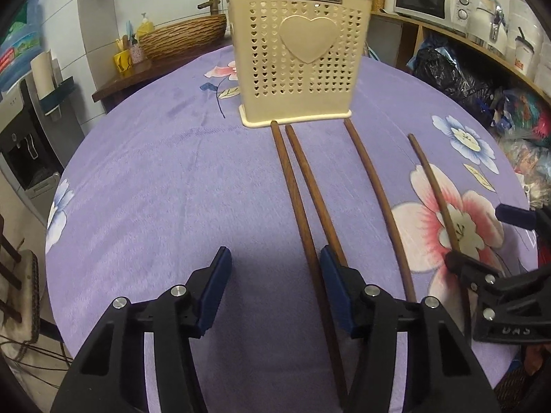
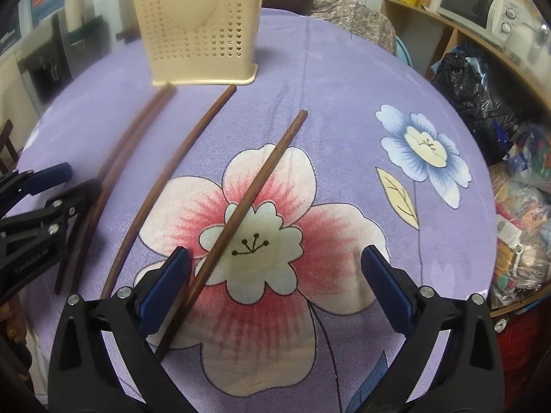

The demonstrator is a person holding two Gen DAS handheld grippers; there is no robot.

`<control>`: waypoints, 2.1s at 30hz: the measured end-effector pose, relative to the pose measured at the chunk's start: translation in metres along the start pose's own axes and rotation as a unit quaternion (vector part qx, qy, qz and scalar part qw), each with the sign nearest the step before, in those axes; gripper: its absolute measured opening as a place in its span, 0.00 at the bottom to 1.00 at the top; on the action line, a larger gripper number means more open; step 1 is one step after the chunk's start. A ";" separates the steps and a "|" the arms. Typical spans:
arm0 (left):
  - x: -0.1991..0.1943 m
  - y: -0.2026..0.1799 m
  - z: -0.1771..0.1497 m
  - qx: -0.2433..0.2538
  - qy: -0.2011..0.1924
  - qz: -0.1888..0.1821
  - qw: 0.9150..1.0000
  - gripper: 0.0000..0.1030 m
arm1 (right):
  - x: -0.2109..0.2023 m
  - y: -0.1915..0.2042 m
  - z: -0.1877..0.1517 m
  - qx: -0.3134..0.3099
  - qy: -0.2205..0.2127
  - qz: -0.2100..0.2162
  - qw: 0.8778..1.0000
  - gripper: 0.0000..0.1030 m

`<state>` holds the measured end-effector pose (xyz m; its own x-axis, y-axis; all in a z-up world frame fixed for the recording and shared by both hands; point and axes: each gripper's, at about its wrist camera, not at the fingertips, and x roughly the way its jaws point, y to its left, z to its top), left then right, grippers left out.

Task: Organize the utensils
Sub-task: 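Grasp a brown chopstick with the right tool while the left tool grasps another, then lift both brown chopsticks and carry them over the holder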

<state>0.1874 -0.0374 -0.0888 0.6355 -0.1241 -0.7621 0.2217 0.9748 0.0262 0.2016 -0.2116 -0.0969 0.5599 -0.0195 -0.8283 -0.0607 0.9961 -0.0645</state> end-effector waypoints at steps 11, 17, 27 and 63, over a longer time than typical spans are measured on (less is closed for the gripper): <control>0.043 0.015 0.059 0.007 0.033 -0.003 0.999 0.41 | 0.030 -0.015 0.043 0.027 0.000 0.030 0.999 0.86; 0.054 0.009 0.075 0.005 0.037 0.001 0.999 0.18 | 0.041 -0.023 0.076 0.054 -0.003 0.044 0.998 0.41; 0.058 0.001 0.081 -0.001 0.035 0.002 0.999 0.09 | 0.056 -0.026 0.096 0.085 -0.007 0.058 0.995 0.12; -0.140 0.071 0.080 -0.067 -0.215 -0.102 0.969 0.08 | -0.131 -0.063 0.093 0.044 -0.190 0.266 0.944 0.08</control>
<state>0.1735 0.0348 0.0711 0.8445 -0.3536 -0.4022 0.2947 0.9339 -0.2024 0.2088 -0.2640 0.0677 0.7262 0.5018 -0.4699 -0.3575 0.8595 0.3654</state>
